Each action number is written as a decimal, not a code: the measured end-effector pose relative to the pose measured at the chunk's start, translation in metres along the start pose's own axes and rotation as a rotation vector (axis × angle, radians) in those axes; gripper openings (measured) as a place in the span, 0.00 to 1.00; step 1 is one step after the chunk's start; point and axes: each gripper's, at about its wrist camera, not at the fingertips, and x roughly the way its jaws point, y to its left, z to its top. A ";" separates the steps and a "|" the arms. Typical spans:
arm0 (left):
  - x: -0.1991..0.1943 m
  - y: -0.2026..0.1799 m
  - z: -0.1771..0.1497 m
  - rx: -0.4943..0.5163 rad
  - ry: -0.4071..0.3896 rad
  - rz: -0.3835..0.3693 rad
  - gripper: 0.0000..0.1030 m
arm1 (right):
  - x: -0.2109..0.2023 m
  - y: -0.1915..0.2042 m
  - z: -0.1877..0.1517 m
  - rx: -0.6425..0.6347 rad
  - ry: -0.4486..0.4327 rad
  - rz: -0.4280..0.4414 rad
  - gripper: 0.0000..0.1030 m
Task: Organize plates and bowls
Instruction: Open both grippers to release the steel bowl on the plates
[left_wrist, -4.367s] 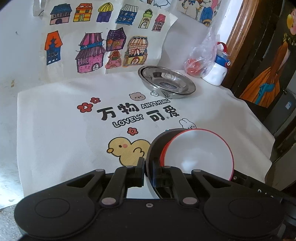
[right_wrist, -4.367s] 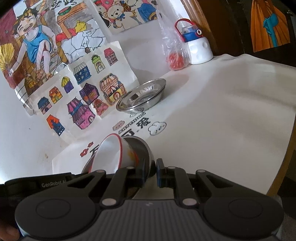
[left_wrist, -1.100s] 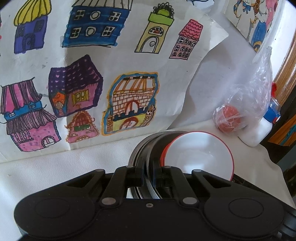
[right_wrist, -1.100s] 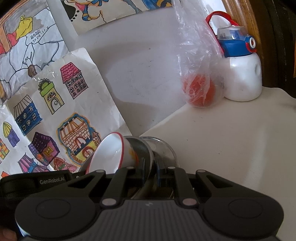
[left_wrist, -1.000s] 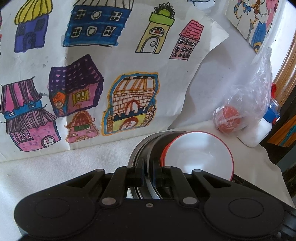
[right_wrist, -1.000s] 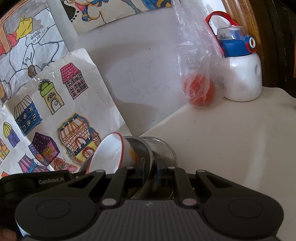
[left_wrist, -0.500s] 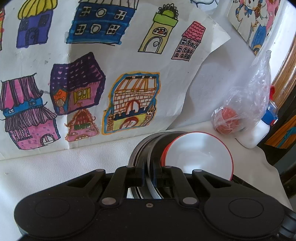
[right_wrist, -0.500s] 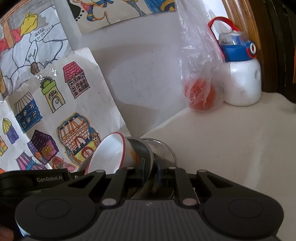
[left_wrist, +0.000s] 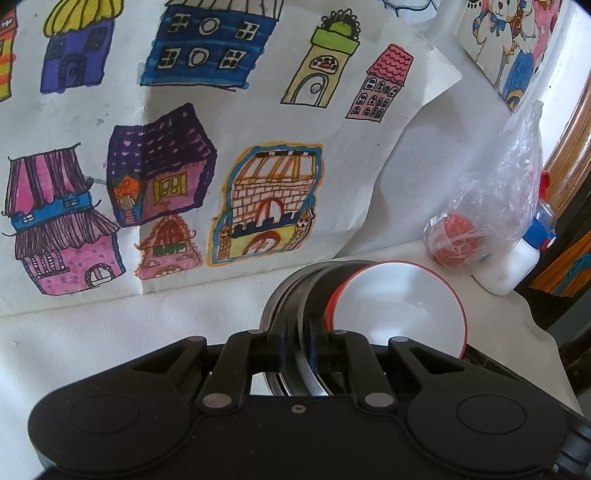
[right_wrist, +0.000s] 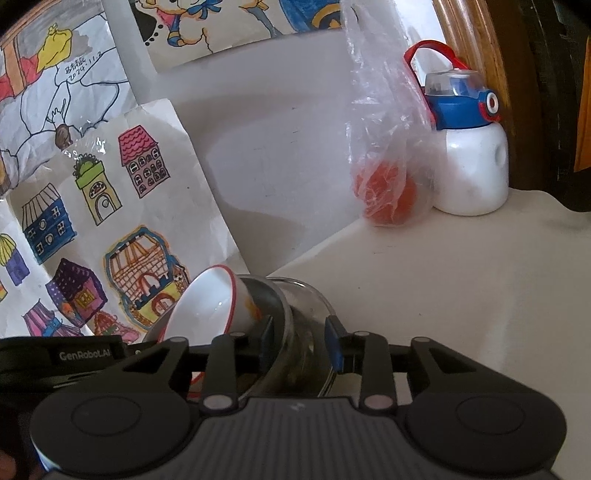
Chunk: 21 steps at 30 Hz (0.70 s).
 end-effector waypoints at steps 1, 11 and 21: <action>-0.001 0.000 0.000 -0.001 -0.001 0.001 0.13 | -0.001 0.000 0.000 -0.002 -0.002 -0.001 0.34; -0.005 0.004 0.000 -0.013 -0.013 0.022 0.26 | -0.006 -0.005 -0.003 0.005 -0.020 -0.013 0.53; -0.014 0.008 -0.001 -0.018 -0.037 0.034 0.40 | -0.025 -0.010 -0.003 0.022 -0.061 -0.013 0.74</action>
